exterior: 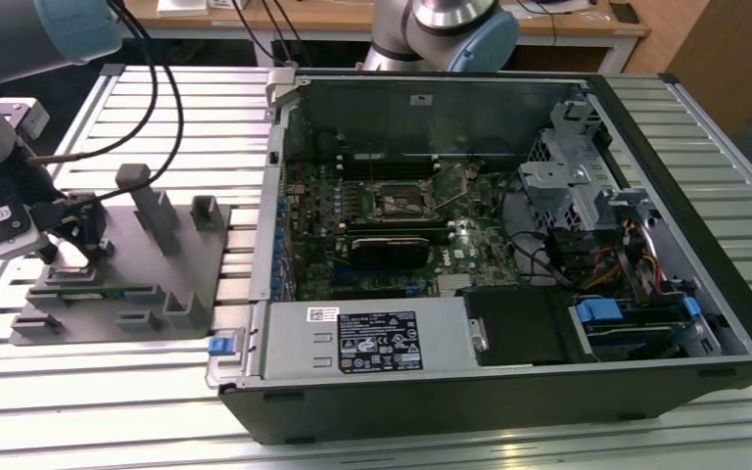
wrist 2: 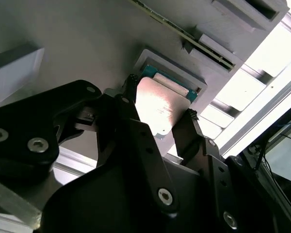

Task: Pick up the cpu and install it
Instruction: 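Pick up the cpu and move it towards the insertion slot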

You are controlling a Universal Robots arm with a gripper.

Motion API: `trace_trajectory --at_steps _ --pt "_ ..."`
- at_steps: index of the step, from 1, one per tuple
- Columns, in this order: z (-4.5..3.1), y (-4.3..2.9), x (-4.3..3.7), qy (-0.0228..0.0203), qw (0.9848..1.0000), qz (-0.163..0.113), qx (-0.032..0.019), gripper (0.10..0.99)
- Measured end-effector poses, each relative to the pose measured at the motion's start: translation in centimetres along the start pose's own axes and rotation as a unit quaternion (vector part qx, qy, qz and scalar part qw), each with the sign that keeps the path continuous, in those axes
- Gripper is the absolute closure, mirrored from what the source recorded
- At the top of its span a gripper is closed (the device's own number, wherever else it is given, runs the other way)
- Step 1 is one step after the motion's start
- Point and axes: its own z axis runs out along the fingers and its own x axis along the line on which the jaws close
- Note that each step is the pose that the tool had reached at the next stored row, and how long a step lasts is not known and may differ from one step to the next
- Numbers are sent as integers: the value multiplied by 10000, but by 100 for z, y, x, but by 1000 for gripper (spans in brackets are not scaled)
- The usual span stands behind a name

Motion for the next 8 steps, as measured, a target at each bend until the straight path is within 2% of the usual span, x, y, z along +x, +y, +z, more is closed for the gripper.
trace_trajectory --at_steps 8 --pt "-23 2 8 1 10000 0 4 545"
